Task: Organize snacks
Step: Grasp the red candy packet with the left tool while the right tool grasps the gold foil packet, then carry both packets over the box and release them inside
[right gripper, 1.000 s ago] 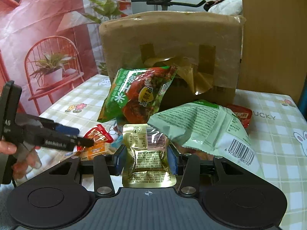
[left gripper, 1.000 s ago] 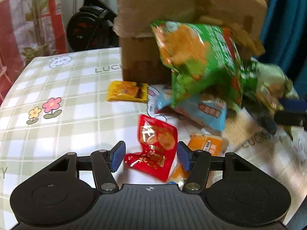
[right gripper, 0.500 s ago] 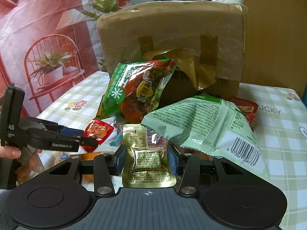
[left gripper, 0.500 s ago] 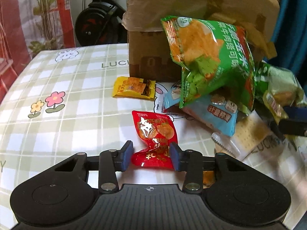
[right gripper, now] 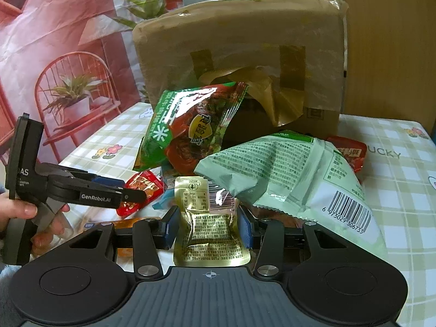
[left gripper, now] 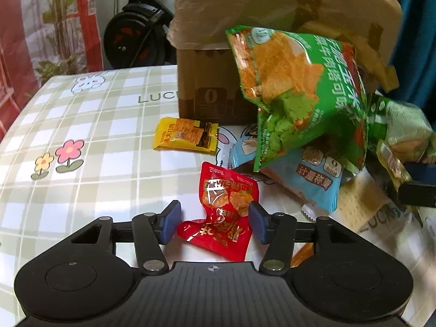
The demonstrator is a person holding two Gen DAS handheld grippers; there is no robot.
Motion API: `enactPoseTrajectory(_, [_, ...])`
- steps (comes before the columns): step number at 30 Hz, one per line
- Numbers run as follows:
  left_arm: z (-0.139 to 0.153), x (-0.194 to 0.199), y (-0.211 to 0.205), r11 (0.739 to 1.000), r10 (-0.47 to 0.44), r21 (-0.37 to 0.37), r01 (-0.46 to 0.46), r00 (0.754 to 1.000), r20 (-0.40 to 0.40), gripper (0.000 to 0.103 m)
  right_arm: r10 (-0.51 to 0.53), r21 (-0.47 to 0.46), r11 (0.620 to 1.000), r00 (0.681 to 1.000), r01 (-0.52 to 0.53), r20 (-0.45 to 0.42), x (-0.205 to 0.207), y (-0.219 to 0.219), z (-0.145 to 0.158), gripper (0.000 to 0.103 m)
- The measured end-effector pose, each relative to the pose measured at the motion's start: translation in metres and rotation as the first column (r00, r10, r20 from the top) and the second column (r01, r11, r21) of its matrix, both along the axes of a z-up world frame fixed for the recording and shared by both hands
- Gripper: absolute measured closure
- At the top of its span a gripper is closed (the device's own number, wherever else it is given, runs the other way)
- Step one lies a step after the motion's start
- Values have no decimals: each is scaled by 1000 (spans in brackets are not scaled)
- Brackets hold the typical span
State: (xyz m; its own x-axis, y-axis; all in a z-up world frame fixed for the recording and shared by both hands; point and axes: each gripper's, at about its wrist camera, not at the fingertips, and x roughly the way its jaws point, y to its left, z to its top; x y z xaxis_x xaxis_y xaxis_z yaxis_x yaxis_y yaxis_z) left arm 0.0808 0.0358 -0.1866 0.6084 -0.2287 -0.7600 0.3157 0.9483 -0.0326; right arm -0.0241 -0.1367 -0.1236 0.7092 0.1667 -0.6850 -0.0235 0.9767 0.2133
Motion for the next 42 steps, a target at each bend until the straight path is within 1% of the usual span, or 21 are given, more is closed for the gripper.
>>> enactPoseTrajectory(3, [-1, 0, -4, 999, -26, 33, 26, 1000, 12, 38, 2, 8, 1000, 1000, -2, -6, 3, 1, -2, 61])
enactPoseTrajectory(7, [-2, 0, -10, 994, -64, 86, 61, 997, 32, 35, 17, 18, 1000, 1000, -16, -5, 7, 3, -3, 61])
enactPoseTrajectory(9, [-2, 2, -10, 994, -70, 87, 67, 997, 31, 34, 27, 17, 1000, 1000, -27, -2, 9, 5, -2, 61])
enactPoseTrajectory(11, [-1, 2, -8, 995, -71, 73, 69, 997, 23, 36, 31, 19, 999, 999, -31, -6, 12, 5, -2, 61])
enactPoseTrajectory(13, [-1, 2, -8, 995, -73, 72, 71, 997, 20, 40, 33, 25, 999, 999, -32, -13, 14, 5, -2, 61])
enactPoseTrajectory(14, [0, 0, -8, 995, -74, 73, 73, 997, 17, 46, 34, 24, 999, 999, -33, -13, 15, 5, -2, 61])
enactPoseTrajectory(15, [2, -2, -9, 995, -78, 66, 77, 997, 13, 49, 34, 23, 999, 999, -34, -11, 15, 4, -1, 61])
enactPoseTrajectory(18, [5, -11, -9, 996, -76, 43, 75, 997, 7, 50, 30, 25, 999, 1000, -30, 2, 14, 4, 1, 61])
enactPoseTrajectory(22, [10, -25, -6, 999, -41, 22, 41, 999, 20, 51, 21, 34, 999, 1000, -21, 17, 5, 2, 4, 61])
enactPoseTrajectory(27, [23, -37, 1, 1000, 16, -2, -15, 998, 62, 51, 36, 20, 999, 998, -36, 42, -4, 4, 13, 61])
enactPoseTrajectory(32, [43, -45, 4, 999, 48, 2, -48, 991, 122, 51, 22, -2, 1000, 997, -22, 74, -5, 2, 22, 61])
enactPoseTrajectory(38, [77, -51, 6, 997, 75, -16, -73, 975, 209, 51, 18, -16, 1000, 992, -16, 123, -10, 1, 40, 61])
enactPoseTrajectory(40, [85, -48, 7, 996, 86, -29, -81, 968, 236, 51, 19, -7, 1000, 989, -18, 145, -10, -1, 49, 61])
enactPoseTrajectory(42, [100, -47, 6, 995, 99, -53, -88, 960, 263, 51, 23, 2, 1000, 986, -23, 166, -8, -3, 58, 61])
